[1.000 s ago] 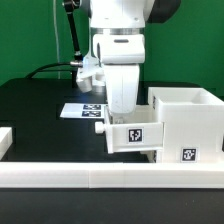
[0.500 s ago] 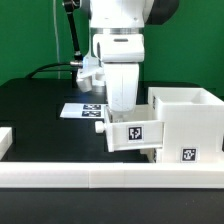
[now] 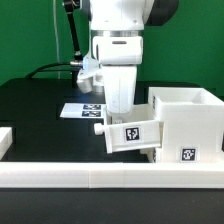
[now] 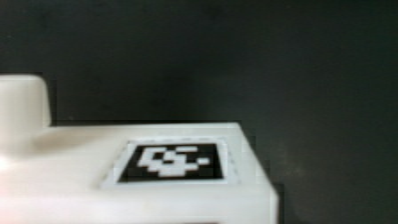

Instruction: Assemble drawer

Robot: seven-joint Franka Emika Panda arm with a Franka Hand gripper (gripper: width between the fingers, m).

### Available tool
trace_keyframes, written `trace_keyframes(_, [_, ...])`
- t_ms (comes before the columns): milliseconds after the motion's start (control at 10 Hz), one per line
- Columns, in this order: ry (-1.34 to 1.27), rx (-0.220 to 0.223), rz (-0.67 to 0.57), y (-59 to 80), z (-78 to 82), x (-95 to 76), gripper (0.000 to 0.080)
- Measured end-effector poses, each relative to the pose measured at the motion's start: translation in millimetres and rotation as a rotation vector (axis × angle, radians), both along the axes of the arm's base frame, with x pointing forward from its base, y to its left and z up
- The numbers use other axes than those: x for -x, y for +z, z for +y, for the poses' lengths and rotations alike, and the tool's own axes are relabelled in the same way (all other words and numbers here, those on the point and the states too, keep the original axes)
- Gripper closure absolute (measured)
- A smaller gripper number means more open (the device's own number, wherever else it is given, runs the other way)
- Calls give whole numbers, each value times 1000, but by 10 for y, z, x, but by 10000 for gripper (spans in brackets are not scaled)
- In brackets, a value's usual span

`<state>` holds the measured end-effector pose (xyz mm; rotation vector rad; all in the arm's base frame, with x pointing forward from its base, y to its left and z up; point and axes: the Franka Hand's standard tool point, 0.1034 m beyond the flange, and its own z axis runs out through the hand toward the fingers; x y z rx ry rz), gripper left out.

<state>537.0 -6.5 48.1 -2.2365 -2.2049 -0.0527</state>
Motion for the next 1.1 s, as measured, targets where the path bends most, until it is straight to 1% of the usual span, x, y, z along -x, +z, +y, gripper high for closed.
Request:
trace_keyframes(200, [5,0,-11,55,40,-77,757])
trace_keyframes(600, [-34,-4,-3,-4,80,-39,757])
trace_keyframes(700, [-38,-5,-1,18,115,-66,757])
trace_keyframes(800, [-46,-6,-4,3,126,-63,757])
trace_keyframes(1100, [-44,-9,-24,-8,100,-55,757])
